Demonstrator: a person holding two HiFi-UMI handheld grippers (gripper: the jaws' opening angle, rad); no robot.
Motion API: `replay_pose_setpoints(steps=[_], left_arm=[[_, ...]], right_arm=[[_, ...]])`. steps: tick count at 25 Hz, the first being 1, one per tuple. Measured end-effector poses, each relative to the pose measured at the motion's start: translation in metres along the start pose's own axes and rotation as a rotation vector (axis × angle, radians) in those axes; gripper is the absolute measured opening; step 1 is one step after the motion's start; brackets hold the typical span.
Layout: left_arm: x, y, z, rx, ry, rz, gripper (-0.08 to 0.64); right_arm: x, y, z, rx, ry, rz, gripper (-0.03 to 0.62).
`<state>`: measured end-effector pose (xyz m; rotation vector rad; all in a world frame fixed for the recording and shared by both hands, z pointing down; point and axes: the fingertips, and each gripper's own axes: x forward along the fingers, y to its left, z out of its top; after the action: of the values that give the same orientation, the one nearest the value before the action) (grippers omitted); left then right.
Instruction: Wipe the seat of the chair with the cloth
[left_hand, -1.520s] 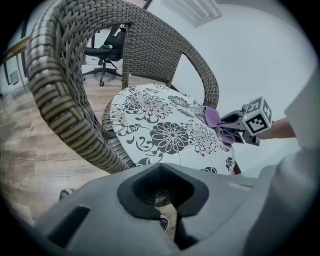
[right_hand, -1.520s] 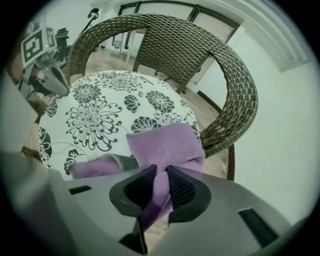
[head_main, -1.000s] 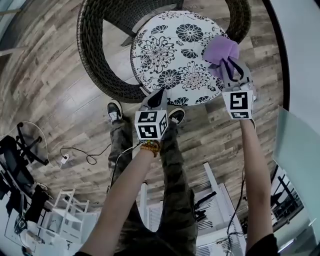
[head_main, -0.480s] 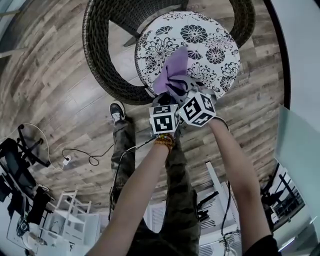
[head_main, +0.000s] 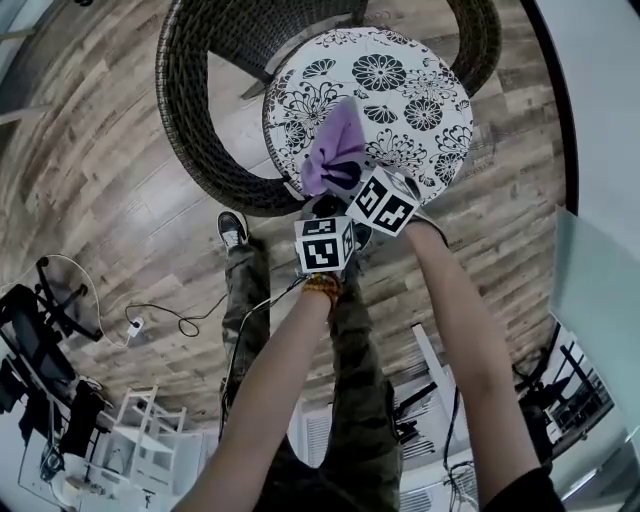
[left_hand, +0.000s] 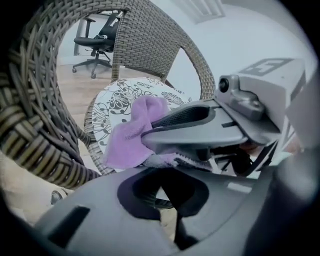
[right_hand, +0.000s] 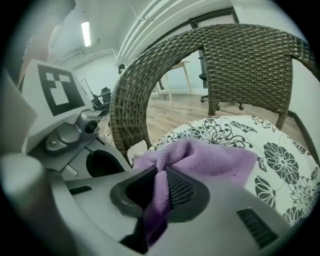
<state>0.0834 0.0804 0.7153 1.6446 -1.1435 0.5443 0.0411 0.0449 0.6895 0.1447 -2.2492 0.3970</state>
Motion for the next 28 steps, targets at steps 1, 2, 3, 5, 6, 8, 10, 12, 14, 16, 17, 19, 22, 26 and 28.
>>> replay_pose_setpoints(steps=[1, 2, 3, 5, 6, 8, 10, 12, 14, 16, 17, 19, 22, 26, 28], left_arm=[[0.0, 0.0, 0.0, 0.003, -0.002, 0.0, 0.015], [0.001, -0.001, 0.001, 0.005, -0.004, 0.001, 0.015], [0.001, -0.001, 0.001, 0.006, -0.006, 0.003, 0.015], [0.001, -0.001, 0.001, 0.004, -0.01, 0.005, 0.015], [0.001, -0.001, 0.0, 0.003, -0.013, 0.005, 0.015], [0.001, -0.001, 0.0, 0.005, -0.02, 0.003, 0.015], [0.001, -0.002, 0.0, 0.012, -0.028, 0.0, 0.015], [0.002, -0.003, 0.0, 0.018, -0.033, -0.003, 0.015], [0.001, -0.003, -0.002, 0.032, -0.036, -0.004, 0.015], [0.0, -0.002, -0.004, 0.058, -0.047, -0.008, 0.015], [0.001, -0.002, -0.002, 0.072, -0.056, -0.01, 0.015], [0.002, -0.003, 0.0, 0.093, -0.069, -0.015, 0.015], [0.001, -0.006, -0.004, 0.086, -0.072, -0.016, 0.015], [0.001, -0.001, -0.003, 0.041, -0.047, -0.002, 0.015], [0.0, -0.002, -0.006, 0.023, -0.03, -0.002, 0.015]], right_arm=[[0.001, -0.001, 0.0, 0.0, 0.016, 0.0, 0.054], [0.003, -0.002, -0.001, -0.001, 0.028, -0.003, 0.052], [0.003, -0.004, -0.002, -0.004, 0.034, -0.009, 0.052], [0.003, -0.006, -0.004, -0.011, 0.038, -0.025, 0.052], [0.003, -0.006, -0.005, -0.007, 0.036, -0.032, 0.052], [0.002, -0.009, -0.007, 0.027, 0.018, -0.039, 0.052], [0.001, -0.011, -0.008, 0.061, -0.001, -0.033, 0.052], [0.001, -0.013, -0.009, 0.055, -0.001, -0.03, 0.052], [0.001, -0.011, -0.011, 0.042, 0.017, -0.024, 0.052], [0.004, -0.009, -0.012, 0.058, 0.042, -0.006, 0.052], [0.004, -0.011, -0.013, 0.067, 0.058, 0.002, 0.052], [0.004, -0.013, -0.013, 0.055, 0.096, 0.014, 0.052], [0.004, -0.009, -0.017, 0.053, 0.125, 0.03, 0.052], [0.009, -0.012, -0.014, 0.129, 0.137, -0.022, 0.052], [0.01, -0.009, -0.017, 0.146, 0.16, -0.037, 0.052]])
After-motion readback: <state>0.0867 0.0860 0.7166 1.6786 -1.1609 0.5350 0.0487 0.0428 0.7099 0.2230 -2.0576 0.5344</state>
